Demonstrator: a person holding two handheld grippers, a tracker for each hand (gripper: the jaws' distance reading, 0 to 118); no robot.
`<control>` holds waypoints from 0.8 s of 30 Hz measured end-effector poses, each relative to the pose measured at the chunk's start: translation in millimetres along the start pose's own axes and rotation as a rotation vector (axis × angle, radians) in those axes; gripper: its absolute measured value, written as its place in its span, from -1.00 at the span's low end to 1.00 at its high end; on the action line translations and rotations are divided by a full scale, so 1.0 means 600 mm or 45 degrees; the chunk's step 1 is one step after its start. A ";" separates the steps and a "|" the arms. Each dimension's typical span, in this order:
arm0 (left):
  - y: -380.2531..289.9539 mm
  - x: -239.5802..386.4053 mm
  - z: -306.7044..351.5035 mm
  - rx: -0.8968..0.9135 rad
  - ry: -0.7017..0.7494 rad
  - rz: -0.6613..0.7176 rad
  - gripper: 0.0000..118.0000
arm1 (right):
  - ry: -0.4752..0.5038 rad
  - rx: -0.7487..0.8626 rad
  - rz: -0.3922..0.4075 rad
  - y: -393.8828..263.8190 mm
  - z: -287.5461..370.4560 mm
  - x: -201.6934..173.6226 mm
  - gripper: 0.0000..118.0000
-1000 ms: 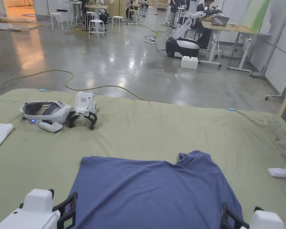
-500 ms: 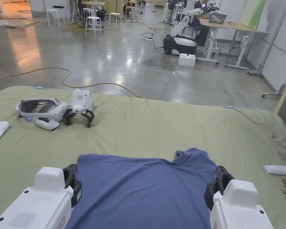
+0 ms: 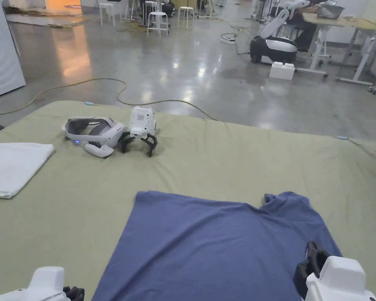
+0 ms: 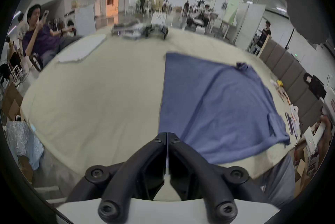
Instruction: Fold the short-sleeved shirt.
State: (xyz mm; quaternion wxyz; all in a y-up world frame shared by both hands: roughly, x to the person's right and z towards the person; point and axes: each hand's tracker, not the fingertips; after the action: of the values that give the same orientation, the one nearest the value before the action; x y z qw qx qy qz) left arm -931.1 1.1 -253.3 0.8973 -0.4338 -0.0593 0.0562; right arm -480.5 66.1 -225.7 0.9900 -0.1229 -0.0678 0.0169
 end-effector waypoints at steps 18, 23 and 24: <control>-0.005 0.038 -0.080 -0.213 0.160 0.031 -0.40 | -0.022 -0.149 -0.008 -0.044 -0.007 0.022 -1.00; -0.007 0.079 -0.083 -0.247 0.115 -0.114 -0.96 | -0.036 -0.181 -0.021 -0.058 -0.002 0.041 -1.00; -0.005 0.077 -0.082 -0.250 0.107 -0.097 -0.97 | -0.040 -0.186 -0.023 -0.060 0.001 0.047 -1.00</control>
State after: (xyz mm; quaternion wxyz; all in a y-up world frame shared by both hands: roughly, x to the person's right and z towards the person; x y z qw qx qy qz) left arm -877.6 -31.5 -278.8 0.8536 -0.5191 -0.0434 -0.0024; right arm -452.0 32.7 -212.3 0.9773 -0.1939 -0.0854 0.0050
